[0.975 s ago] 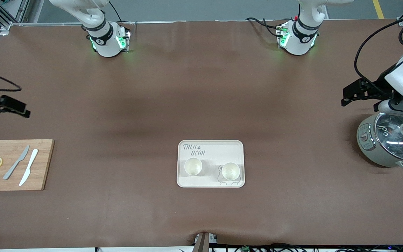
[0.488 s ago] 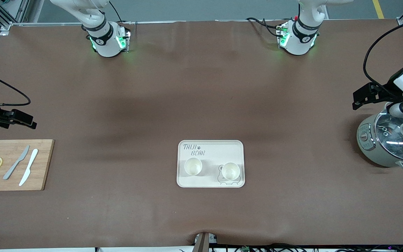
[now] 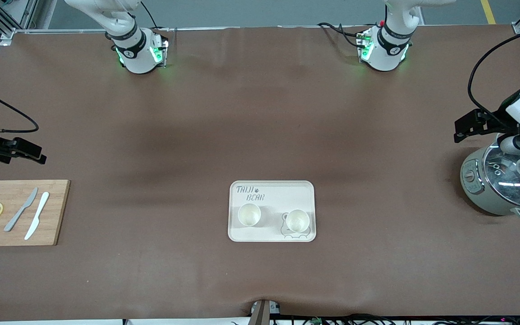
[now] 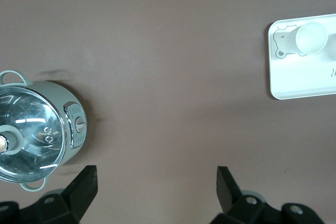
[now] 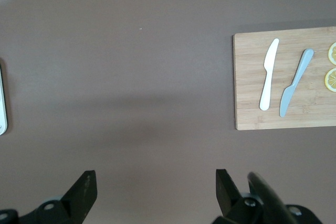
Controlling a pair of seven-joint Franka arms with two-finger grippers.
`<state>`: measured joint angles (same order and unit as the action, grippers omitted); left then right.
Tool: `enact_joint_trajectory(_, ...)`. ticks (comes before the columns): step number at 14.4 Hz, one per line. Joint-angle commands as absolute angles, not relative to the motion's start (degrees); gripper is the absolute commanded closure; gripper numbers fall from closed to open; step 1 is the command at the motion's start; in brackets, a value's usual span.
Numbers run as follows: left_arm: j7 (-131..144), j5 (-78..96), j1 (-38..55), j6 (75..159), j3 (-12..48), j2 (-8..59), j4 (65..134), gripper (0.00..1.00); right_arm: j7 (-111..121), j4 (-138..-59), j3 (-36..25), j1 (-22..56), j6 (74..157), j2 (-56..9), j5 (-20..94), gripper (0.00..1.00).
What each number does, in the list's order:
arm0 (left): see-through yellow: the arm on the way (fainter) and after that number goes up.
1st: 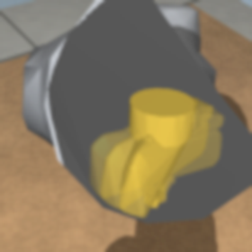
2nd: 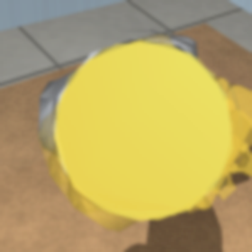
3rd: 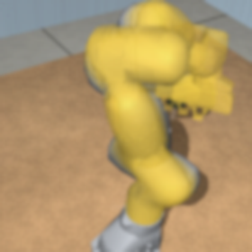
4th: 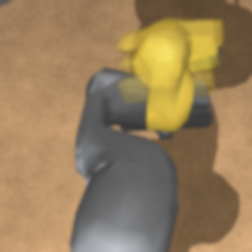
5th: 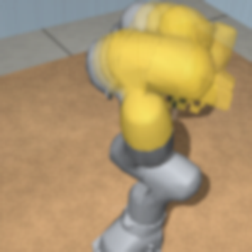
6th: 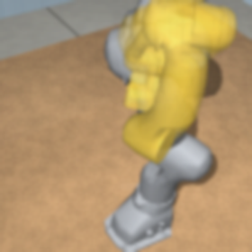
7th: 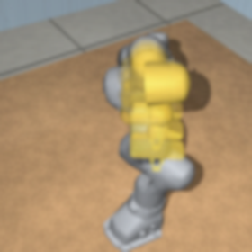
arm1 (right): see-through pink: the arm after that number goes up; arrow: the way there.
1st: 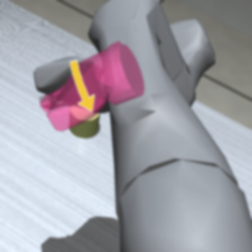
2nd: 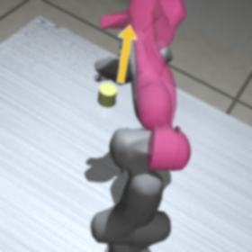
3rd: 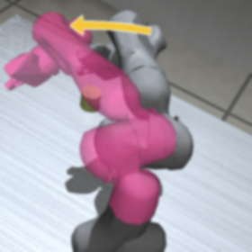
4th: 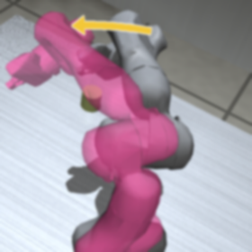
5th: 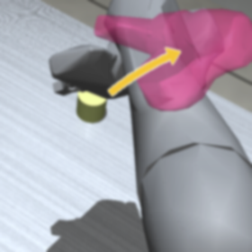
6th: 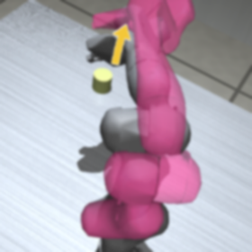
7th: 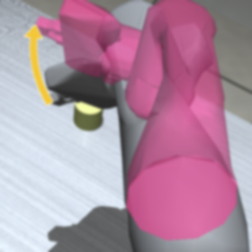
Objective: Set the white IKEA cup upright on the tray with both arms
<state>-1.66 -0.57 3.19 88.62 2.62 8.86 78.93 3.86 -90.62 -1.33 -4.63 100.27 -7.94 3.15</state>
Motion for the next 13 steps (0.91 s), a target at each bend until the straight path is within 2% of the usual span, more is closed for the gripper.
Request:
enact_joint_trajectory(1,-2.1,-1.7,2.9,88.6,2.8,8.3,79.5,0.00,3.5,-89.7,-1.2,-5.3,99.1,-6.5,2.6,0.00)
enact_joint_trajectory(13,-2.8,-1.7,2.4,88.9,2.8,8.9,79.5,0.00,3.5,-87.0,-1.5,-6.3,97.0,-6.5,2.6,0.00)
